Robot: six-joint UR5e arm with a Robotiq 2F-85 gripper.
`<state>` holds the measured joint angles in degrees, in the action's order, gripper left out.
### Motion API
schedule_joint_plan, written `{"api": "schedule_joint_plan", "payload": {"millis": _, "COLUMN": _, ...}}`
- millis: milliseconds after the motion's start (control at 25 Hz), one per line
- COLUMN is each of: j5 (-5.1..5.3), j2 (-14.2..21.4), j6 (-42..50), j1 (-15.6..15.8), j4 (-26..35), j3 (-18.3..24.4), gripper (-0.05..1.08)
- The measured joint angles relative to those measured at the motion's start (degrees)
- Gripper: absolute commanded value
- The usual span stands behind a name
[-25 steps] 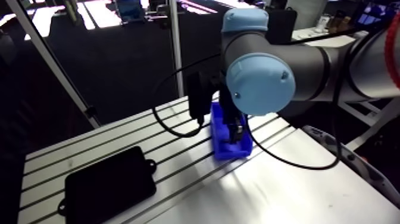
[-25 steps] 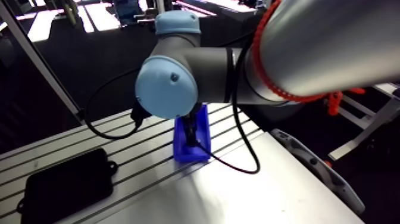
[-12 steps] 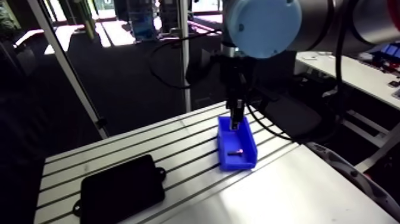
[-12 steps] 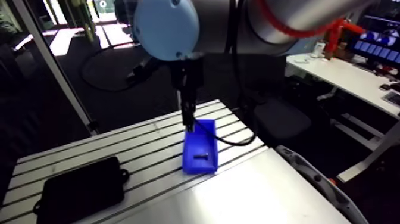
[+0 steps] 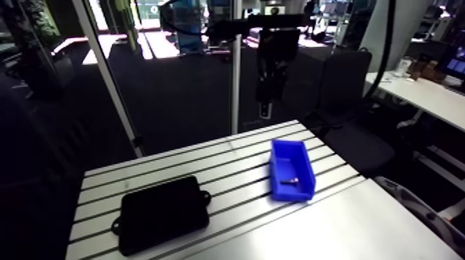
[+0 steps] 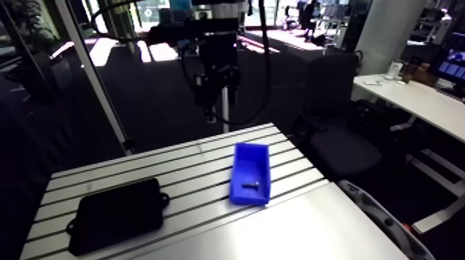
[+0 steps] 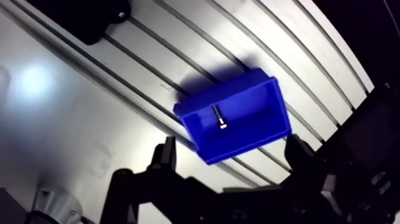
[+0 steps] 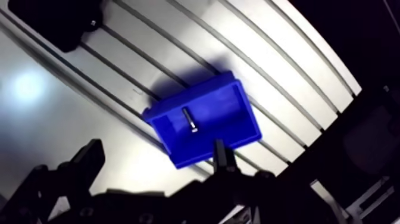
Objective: Pick up the M10 bolt from the tray and put it into the blue bin.
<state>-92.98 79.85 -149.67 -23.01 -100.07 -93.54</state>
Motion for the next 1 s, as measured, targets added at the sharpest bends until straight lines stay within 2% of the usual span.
{"api": "schedule_joint_plan", "payload": {"millis": 240, "j5": 0.11, "j2": 2.4, "j6": 19.7, "j1": 2.7, "j4": 7.4, "j3": 4.0, "gripper": 0.02}}
{"api": "schedule_joint_plan", "payload": {"millis": 360, "j5": 0.48, "j2": 4.3, "j6": 28.3, "j1": 3.6, "j4": 11.1, "j3": 5.4, "gripper": 0.02}}
{"api": "schedule_joint_plan", "payload": {"millis": 520, "j5": 1.81, "j2": 7.1, "j6": 37.5, "j1": 4.3, "j4": 14.7, "j3": 6.3, "gripper": 0.02}}
{"api": "schedule_joint_plan", "payload": {"millis": 600, "j5": 2.90, "j2": 8.6, "j6": 41.9, "j1": 4.7, "j4": 16.0, "j3": 6.4, "gripper": 0.02}}
{"api": "schedule_joint_plan", "payload": {"millis": 680, "j5": 3.91, "j2": 9.5, "j6": 45.2, "j1": 5.2, "j4": 16.6, "j3": 6.4, "gripper": 0.02}}
{"api": "schedule_joint_plan", "payload": {"millis": 760, "j5": 4.41, "j2": 10.0, "j6": 47.8, "j1": 6.4, "j4": 16.8, "j3": 6.4, "gripper": 0.02}}
{"api": "schedule_joint_plan", "payload": {"millis": 1000, "j5": 4.30, "j2": 10.5, "j6": 50.6, "j1": 10.9, "j4": 13.4, "j3": 5.5, "gripper": 0.02}}
